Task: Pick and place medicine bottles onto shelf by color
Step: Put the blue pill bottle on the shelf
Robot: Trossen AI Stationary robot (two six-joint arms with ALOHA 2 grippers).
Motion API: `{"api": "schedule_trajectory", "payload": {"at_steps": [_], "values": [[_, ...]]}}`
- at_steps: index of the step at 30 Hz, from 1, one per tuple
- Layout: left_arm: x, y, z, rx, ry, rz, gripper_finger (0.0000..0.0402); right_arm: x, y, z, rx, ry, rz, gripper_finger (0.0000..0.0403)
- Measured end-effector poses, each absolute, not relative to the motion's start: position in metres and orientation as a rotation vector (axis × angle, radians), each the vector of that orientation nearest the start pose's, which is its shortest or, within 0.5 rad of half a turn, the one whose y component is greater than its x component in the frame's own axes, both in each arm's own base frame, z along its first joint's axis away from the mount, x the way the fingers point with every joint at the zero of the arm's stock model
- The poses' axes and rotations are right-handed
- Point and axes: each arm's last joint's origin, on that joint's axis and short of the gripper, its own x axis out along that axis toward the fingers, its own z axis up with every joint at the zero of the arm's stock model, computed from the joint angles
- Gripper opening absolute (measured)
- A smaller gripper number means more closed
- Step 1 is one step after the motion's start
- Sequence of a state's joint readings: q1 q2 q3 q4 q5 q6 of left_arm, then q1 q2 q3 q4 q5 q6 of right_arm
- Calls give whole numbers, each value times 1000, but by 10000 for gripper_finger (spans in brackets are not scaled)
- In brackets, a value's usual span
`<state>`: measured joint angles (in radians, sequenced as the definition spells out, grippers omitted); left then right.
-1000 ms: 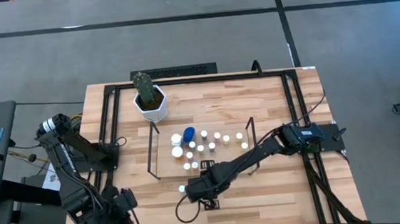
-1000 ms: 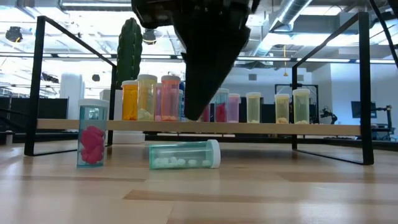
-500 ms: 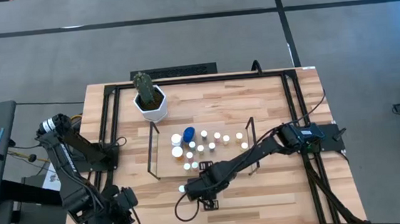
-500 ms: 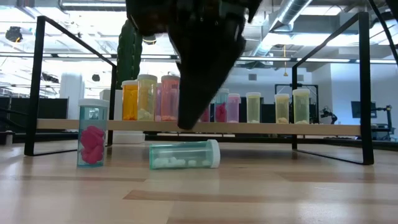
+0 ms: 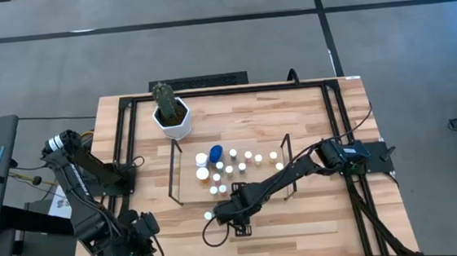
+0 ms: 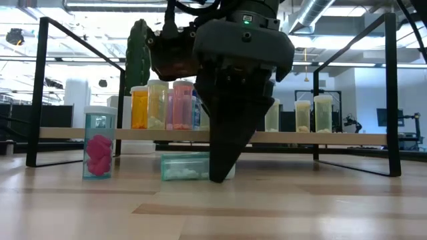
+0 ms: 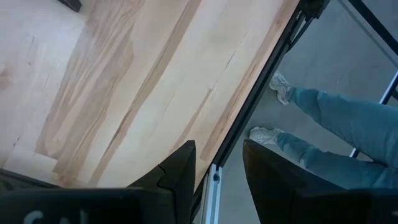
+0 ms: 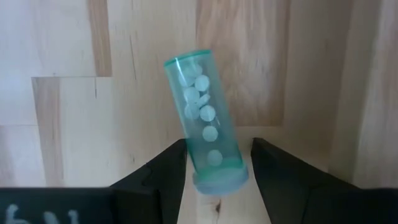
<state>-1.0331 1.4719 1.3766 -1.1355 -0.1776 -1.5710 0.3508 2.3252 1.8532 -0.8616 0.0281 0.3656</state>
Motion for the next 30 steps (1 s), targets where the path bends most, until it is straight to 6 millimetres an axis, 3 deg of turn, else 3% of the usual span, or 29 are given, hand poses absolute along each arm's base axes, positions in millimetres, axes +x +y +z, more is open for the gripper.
{"api": "schedule_trajectory", "payload": {"at_steps": [12,18,24,30], "values": [[149,-232,312,-643,1238,224,119,440,166,143,57,1319,41,131],[151,-231,312,-634,1177,242,119,441,174,154,84,1340,100,130],[157,-227,314,-605,1065,264,119,431,184,197,39,1444,172,136],[185,-219,319,-678,892,283,119,414,185,266,-47,1488,224,129]]}}
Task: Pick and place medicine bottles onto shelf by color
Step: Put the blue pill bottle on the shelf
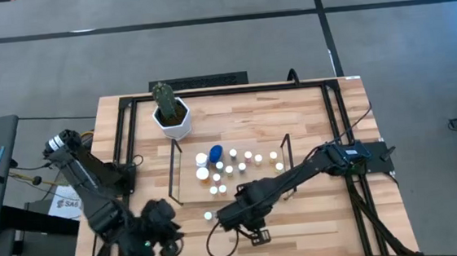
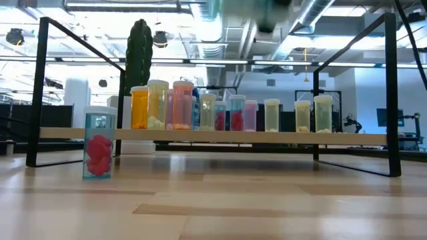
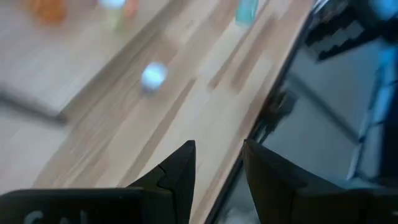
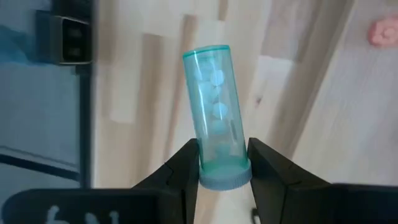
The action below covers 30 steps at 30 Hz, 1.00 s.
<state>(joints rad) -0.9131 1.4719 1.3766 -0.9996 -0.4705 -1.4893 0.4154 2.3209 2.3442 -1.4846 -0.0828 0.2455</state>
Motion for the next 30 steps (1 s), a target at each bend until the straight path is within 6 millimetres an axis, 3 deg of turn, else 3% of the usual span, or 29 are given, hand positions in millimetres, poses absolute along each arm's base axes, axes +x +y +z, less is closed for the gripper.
{"api": "schedule_trajectory", "payload": {"at_steps": [5,12,15,19,23,30], "values": [[217,-210,331,-720,718,222,119,380,172,313,-67,1468,223,134],[264,-191,361,-773,380,126,119,328,145,408,42,1143,149,134],[281,-179,379,-783,215,72,119,306,135,435,70,1038,83,134],[295,-162,395,-760,76,-2,119,286,130,454,61,954,51,134],[305,-148,399,-743,68,-73,126,274,131,461,72,931,70,134],[312,-132,390,-786,138,-16,194,268,127,464,72,948,62,134]]}}
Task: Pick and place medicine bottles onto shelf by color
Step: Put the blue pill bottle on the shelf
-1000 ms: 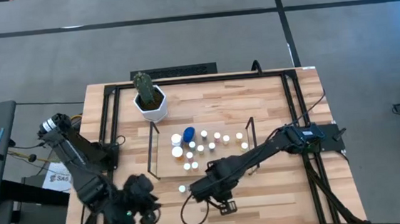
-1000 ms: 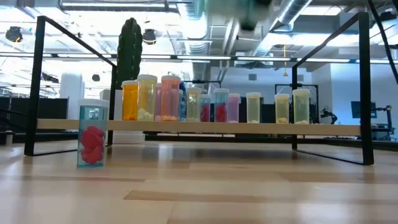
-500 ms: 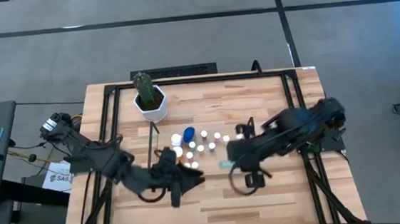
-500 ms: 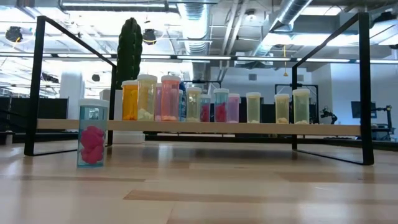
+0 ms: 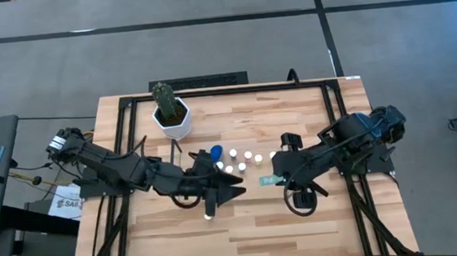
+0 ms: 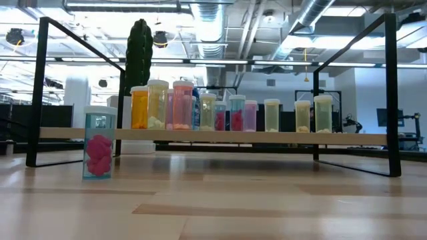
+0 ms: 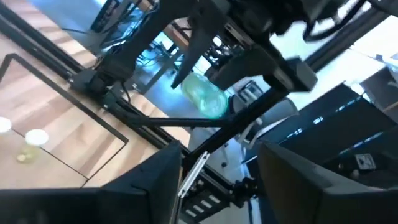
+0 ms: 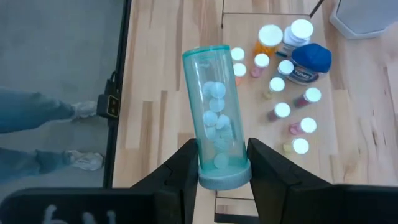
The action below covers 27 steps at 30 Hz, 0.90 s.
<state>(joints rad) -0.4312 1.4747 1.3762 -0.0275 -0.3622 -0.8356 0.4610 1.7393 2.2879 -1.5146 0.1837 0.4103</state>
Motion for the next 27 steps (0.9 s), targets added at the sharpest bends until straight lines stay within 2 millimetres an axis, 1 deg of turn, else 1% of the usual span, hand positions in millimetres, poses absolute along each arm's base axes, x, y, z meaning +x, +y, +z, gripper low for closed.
{"api": "schedule_trajectory", "payload": {"at_steps": [4,7,9,13,16,20,22,27], "values": [[313,-127,390,-829,111,51,238,270,123,463,79,954,47,134],[315,-121,389,-862,85,121,261,281,120,458,88,956,24,134],[316,-117,388,-889,85,138,269,289,121,451,85,981,8,134],[318,-112,386,-930,110,136,271,305,117,438,81,1026,-30,134],[318,-111,381,-968,168,133,267,316,113,429,82,1052,-57,134],[316,-107,369,-993,276,217,262,320,106,429,73,1048,-65,134],[315,-104,365,-989,306,247,261,325,105,428,79,1037,-69,134],[318,-100,368,-971,286,222,261,326,104,428,61,1030,-57,134]]}}
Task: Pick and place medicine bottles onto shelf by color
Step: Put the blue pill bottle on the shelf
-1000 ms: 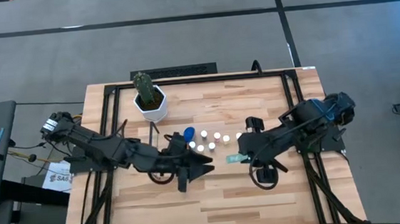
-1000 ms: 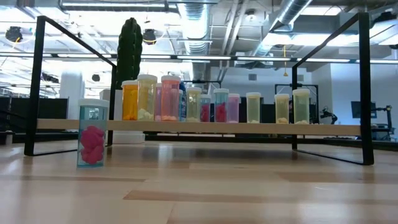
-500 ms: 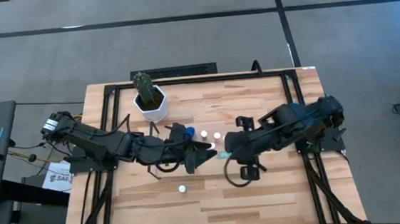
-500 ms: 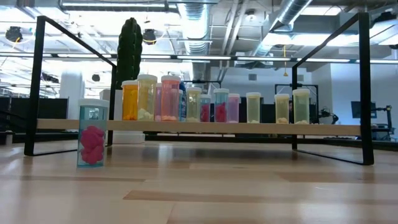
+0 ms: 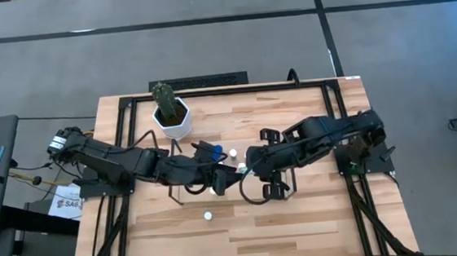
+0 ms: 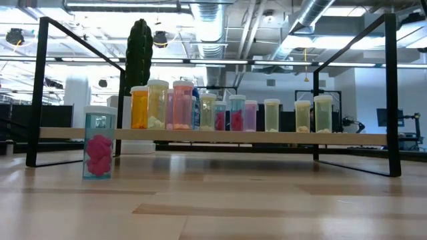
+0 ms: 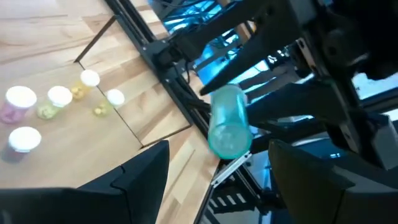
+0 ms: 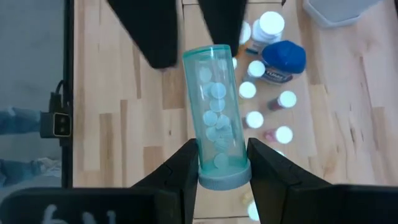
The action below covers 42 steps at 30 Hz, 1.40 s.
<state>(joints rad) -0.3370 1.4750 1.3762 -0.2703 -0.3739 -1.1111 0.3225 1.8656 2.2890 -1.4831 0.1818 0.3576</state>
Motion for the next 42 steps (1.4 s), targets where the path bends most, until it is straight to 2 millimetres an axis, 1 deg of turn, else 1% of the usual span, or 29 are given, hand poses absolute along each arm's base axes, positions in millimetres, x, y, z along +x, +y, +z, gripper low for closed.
{"api": "schedule_trajectory", "payload": {"at_steps": [4,9,13,16,21,24,30,36,42], "values": [[319,-97,367,-967,299,215,261,329,106,428,53,1006,-41,134],[323,-97,363,-947,319,198,261,332,106,430,47,977,-27,134],[332,-100,356,-944,332,168,259,332,106,430,36,971,-19,134],[338,-101,353,-944,335,140,244,332,106,430,37,972,-21,134],[340,-99,353,-944,324,153,202,332,105,429,37,982,-26,134],[338,-96,357,-939,301,146,185,330,106,428,29,1000,-25,134],[340,-92,359,-938,281,141,175,326,106,426,54,1050,-28,134],[340,-92,359,-941,289,126,171,326,106,426,59,1051,-31,134],[340,-93,359,-942,302,106,147,327,105,426,62,1042,-34,134]]}}
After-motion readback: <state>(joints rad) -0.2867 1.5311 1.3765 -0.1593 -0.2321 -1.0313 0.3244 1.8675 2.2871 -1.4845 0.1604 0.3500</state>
